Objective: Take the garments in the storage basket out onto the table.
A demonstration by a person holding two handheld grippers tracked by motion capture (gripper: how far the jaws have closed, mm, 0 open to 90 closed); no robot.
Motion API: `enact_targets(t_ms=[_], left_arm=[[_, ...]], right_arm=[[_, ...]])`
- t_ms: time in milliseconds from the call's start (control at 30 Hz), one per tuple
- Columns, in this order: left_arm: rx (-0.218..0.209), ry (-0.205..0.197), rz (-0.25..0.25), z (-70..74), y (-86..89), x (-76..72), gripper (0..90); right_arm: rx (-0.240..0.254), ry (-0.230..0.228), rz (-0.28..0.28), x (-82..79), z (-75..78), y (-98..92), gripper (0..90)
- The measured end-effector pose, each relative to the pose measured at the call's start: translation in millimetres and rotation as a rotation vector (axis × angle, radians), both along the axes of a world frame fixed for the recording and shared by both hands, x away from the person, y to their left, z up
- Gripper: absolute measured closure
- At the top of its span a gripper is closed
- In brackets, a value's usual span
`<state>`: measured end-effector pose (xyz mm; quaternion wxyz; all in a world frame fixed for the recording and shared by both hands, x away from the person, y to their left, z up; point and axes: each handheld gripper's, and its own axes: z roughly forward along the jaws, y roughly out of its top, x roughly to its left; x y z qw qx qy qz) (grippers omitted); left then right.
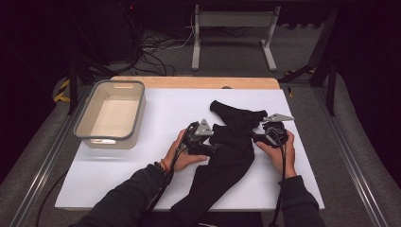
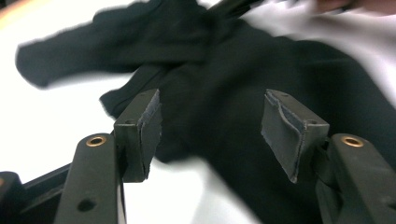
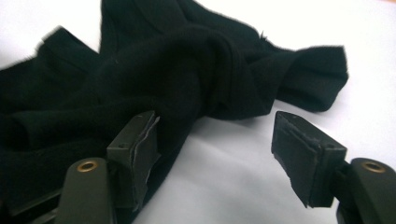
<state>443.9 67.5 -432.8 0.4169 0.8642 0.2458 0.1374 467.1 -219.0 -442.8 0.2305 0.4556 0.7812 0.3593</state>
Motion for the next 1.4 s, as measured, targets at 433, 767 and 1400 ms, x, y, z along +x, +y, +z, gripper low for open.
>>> enact_targets(t_ms=[433,767,1400], left_arm=[[0.066,0.128,0.042,-21.6,-5.8,35.9,72.6],[0.120,0.032,-0.019,-0.6,36.0,-10.0,89.0],[0.074,0.016,-0.047,-9.5,98.6,-72.6,88.5]], right_arm=[[0.068,0.067,0.069,2.2,-10.2,8.7,36.4],[0.030,0.093,0.220,-29.7,-8.8,39.6,37.5],[0.042,-0.018,0.272,-56.1,17.5,70.1,39.7]])
